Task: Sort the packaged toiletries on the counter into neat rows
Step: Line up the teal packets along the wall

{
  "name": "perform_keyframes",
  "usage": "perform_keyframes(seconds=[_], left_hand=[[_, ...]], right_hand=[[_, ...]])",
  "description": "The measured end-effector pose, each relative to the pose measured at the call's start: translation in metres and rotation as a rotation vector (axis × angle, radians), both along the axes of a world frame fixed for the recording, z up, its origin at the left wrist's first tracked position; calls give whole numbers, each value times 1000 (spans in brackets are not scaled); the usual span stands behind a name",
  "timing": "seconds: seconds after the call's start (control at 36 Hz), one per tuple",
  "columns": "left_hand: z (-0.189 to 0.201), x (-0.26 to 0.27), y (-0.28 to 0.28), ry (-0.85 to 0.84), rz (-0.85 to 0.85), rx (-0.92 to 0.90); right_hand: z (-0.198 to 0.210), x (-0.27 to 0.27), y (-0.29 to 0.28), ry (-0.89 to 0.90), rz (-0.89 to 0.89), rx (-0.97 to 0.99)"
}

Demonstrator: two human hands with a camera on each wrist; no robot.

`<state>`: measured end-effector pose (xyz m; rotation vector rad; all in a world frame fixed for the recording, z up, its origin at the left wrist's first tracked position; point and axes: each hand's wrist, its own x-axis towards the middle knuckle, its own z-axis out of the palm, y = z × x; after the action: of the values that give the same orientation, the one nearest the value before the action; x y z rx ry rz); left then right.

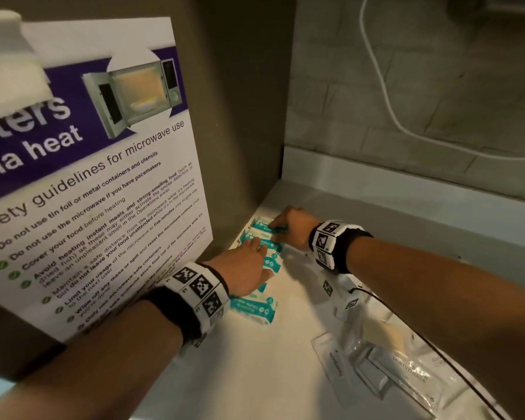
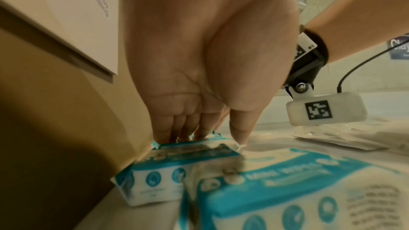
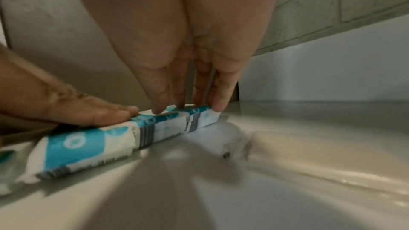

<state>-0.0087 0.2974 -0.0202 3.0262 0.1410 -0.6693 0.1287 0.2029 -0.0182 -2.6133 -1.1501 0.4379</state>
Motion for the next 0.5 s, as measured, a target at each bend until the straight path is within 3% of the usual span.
perform_keyframes(seconds=[0.14, 0.25, 0.5], left_hand=[[8, 5, -2, 31, -12, 88], [4, 8, 5, 27, 27, 53], [2, 10, 5, 67, -78, 175]], right_hand=[[-4, 4, 6, -50, -3, 19], [-9, 5, 15, -65, 10, 40], [-13, 9, 21, -151, 95, -58]])
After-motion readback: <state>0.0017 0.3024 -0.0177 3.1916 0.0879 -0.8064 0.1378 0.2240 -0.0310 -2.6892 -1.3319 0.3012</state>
